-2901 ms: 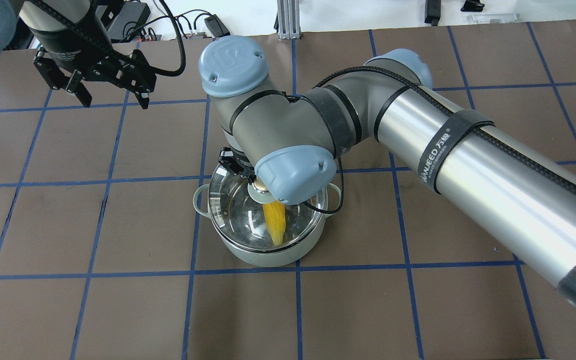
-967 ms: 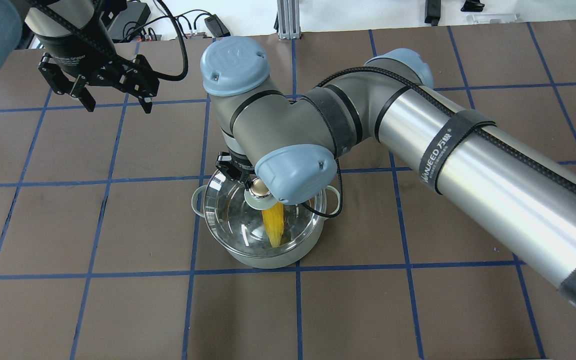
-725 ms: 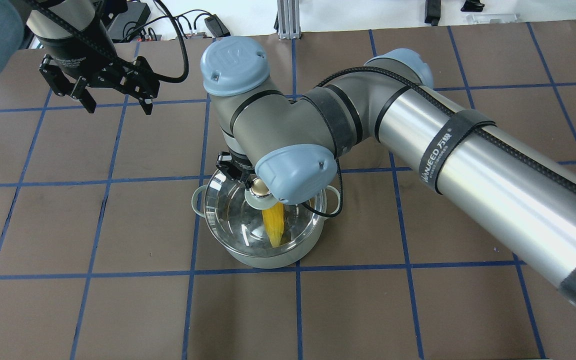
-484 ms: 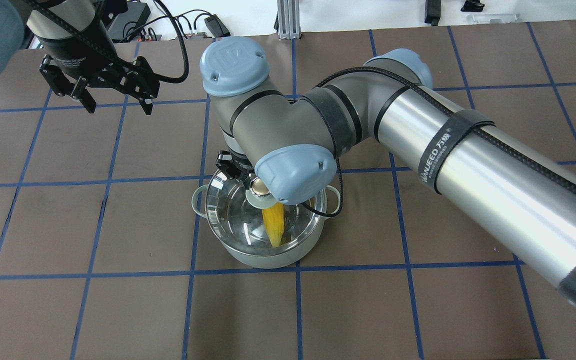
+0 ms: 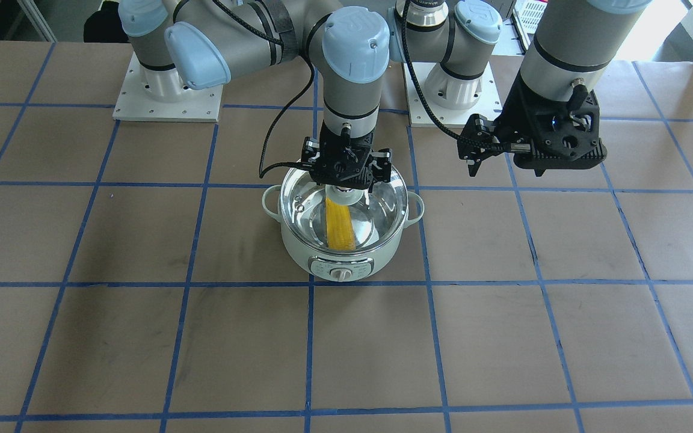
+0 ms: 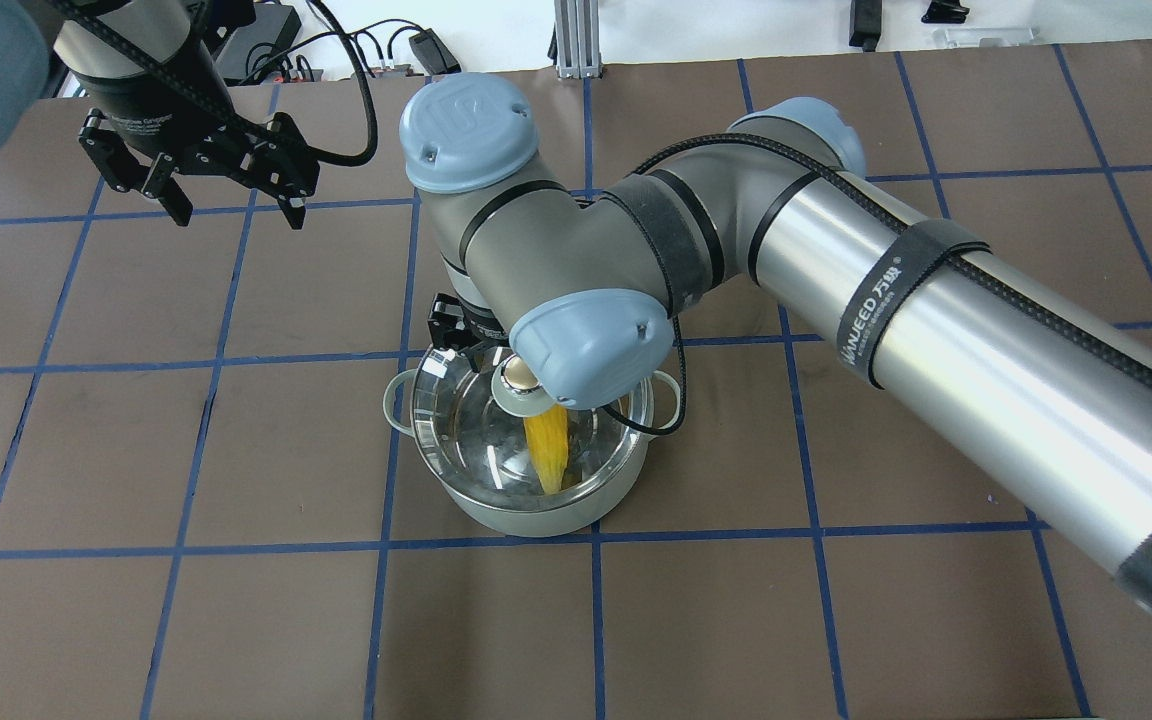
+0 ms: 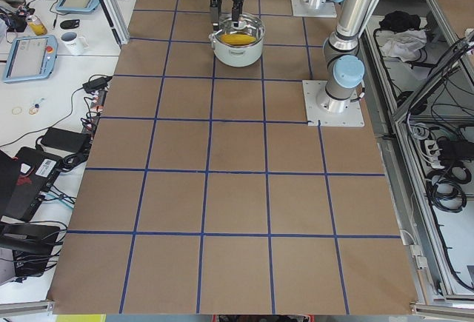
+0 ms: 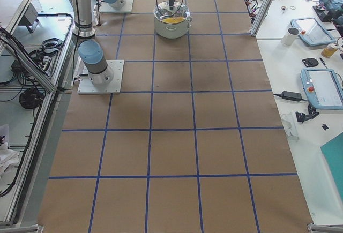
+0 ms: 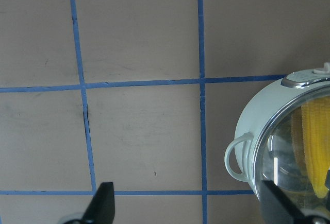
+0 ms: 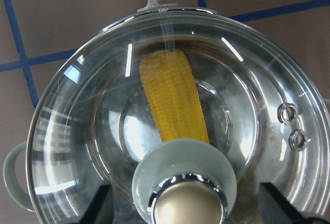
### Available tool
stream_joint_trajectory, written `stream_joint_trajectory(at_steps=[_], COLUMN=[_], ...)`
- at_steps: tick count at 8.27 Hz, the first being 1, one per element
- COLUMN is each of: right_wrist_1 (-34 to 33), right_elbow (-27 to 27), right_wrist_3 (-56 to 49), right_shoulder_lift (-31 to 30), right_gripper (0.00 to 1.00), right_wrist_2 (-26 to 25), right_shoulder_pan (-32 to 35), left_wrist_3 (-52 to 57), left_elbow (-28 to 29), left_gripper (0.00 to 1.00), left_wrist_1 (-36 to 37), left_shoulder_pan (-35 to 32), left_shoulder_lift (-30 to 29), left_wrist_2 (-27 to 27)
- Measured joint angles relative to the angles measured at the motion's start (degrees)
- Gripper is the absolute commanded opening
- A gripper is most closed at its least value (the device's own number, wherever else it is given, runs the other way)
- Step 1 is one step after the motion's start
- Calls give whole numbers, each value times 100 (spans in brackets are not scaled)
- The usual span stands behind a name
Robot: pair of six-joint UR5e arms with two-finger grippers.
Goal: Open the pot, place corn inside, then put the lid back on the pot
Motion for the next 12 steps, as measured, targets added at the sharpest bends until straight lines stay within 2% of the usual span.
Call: stream_joint_trajectory(at_steps=[3,4,6,12], right_wrist_1=[22,27,35,9], right_elbow=[7,8,9,9], right_wrist_3=[20,20,-1,18], right_shoulder_lift=[6,7,-3,-43], right_gripper=[42,34,29,30], right_wrist_2=[72,79,68,58], right_shoulder_pan=[0,0,-3,-9], left_wrist_3=[-3,-8,-29,-55], left_elbow=[0,0,0,0], left_gripper=[100,100,100,100], left_wrist_1=[12,17,28,40], left_shoulder_pan=[-7,-12,-11,-29], left_shoulder_lift=[-3,-5,-11,-7], left_wrist_2=[0,0,0,6])
